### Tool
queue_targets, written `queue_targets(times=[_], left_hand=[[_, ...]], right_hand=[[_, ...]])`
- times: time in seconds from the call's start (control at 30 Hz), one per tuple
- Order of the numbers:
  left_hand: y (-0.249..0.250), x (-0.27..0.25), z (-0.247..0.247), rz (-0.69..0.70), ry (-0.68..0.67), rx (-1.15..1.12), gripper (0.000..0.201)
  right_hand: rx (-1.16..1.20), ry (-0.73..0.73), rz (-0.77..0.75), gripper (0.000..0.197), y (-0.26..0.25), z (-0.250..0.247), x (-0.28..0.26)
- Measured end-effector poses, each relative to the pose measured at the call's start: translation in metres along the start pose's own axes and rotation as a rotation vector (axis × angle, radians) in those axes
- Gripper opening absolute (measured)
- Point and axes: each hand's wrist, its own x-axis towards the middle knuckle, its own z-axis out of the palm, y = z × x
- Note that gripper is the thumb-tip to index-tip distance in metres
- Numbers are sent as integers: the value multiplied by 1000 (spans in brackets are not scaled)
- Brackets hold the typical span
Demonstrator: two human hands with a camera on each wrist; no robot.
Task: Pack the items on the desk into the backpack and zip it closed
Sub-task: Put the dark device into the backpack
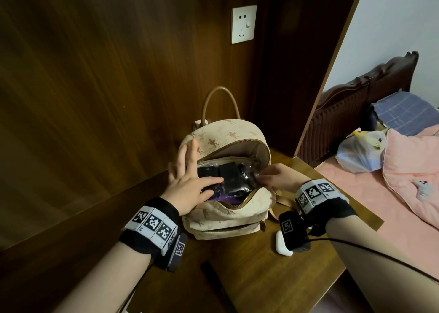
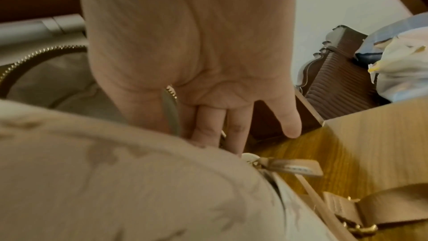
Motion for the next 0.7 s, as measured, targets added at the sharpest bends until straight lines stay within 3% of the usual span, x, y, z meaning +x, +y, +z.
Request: queue_targets(times=[0.1,0.2,0.37,0.57,0.7], left_hand=[[1,1,-2,4,-23,2,42],[1,1,-1,11,-24,-7,44],[-3,2,3,29,-15,-17,45],[-11,1,6,28,60,-51,56],[-17,-1,5,13,220,-100,59]], right_hand=[[-251,101,-62,17,2,2,3],[-301,157,-50,19,-2,7,7],[-292,287,-56,12,1,18,11],[-235,490,-221,26,3,27,-2],[-152,576,-241,31,-8,28,-12]])
